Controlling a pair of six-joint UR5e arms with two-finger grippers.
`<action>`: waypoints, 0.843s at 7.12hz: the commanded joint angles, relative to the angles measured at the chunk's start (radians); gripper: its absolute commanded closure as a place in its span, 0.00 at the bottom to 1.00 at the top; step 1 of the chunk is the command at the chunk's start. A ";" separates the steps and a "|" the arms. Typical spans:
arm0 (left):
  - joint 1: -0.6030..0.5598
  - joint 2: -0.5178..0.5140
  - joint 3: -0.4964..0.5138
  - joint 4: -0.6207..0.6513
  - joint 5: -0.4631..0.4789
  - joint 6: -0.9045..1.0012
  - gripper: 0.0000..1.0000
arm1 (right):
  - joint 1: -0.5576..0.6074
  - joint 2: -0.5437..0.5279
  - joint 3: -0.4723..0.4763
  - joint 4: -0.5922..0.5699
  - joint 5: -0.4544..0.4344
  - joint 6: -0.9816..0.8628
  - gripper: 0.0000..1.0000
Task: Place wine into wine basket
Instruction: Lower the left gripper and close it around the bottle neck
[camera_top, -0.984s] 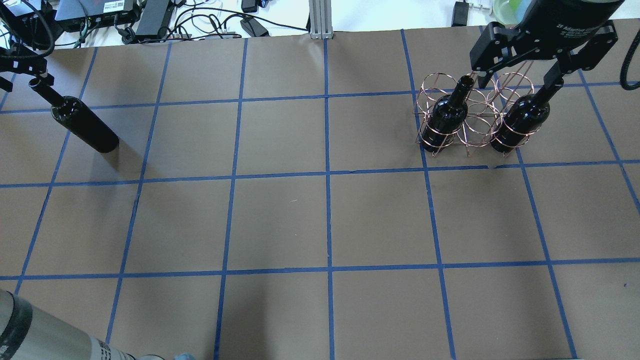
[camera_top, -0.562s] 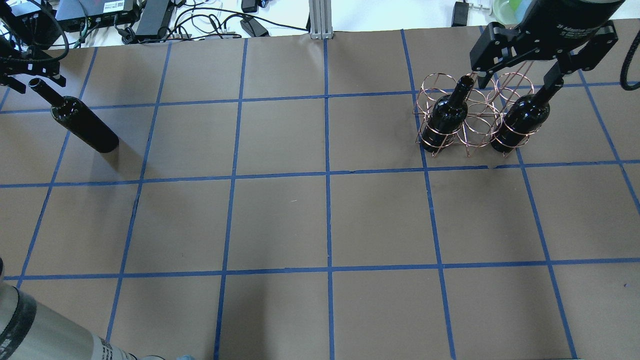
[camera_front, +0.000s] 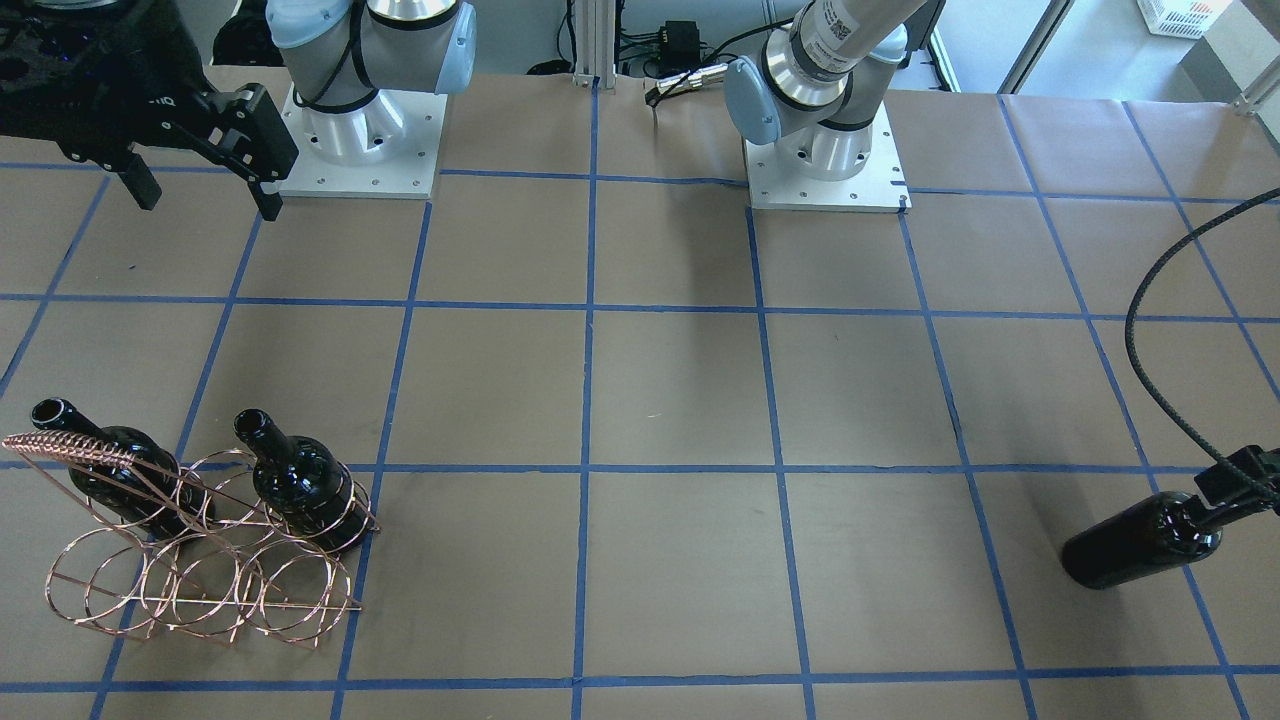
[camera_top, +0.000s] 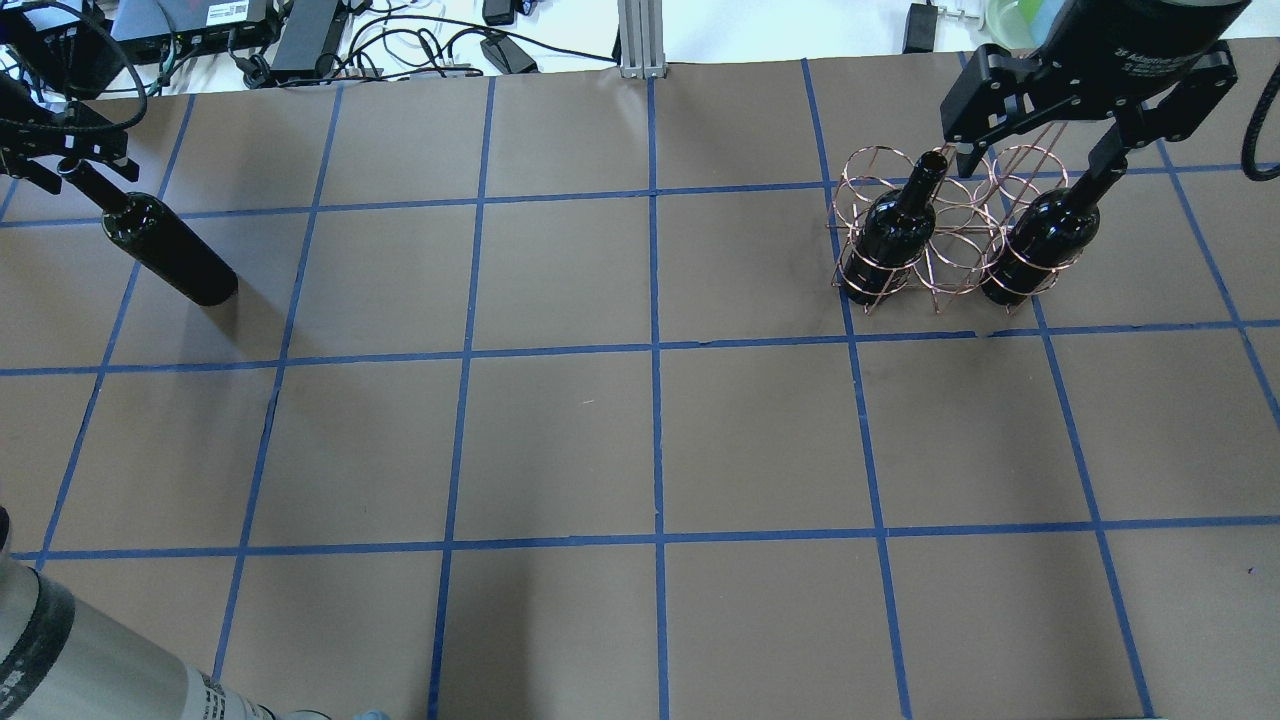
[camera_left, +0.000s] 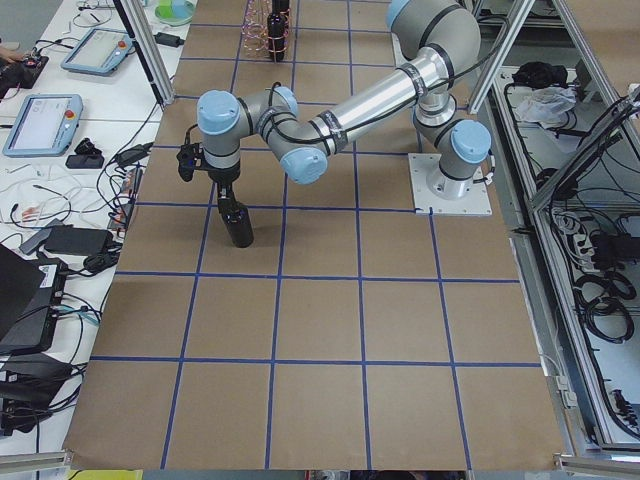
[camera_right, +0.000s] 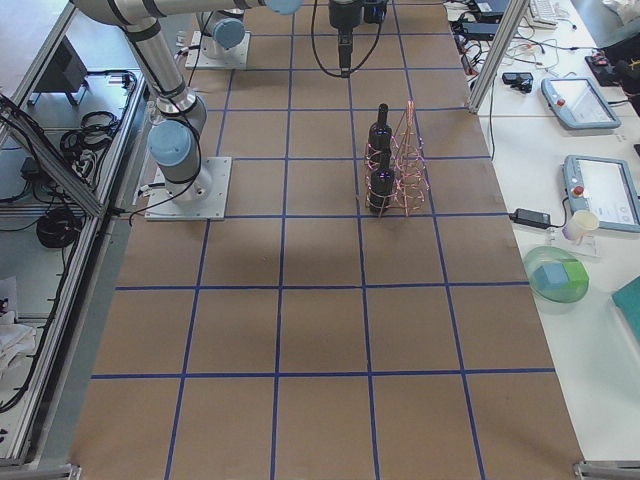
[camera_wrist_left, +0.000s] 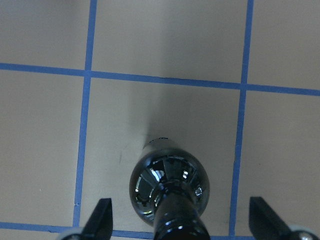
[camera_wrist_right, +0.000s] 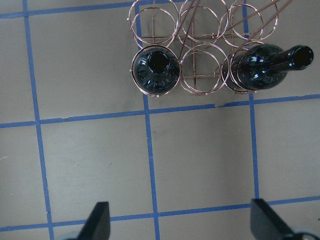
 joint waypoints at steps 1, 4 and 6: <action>0.000 0.000 -0.013 0.000 0.004 0.004 0.42 | 0.000 0.000 0.000 0.000 0.000 0.000 0.00; 0.000 0.003 -0.013 -0.010 0.038 0.047 0.65 | 0.001 0.000 0.000 0.000 0.000 0.000 0.00; 0.000 0.003 -0.013 -0.008 0.036 0.053 1.00 | 0.000 0.000 0.000 0.000 0.000 0.000 0.00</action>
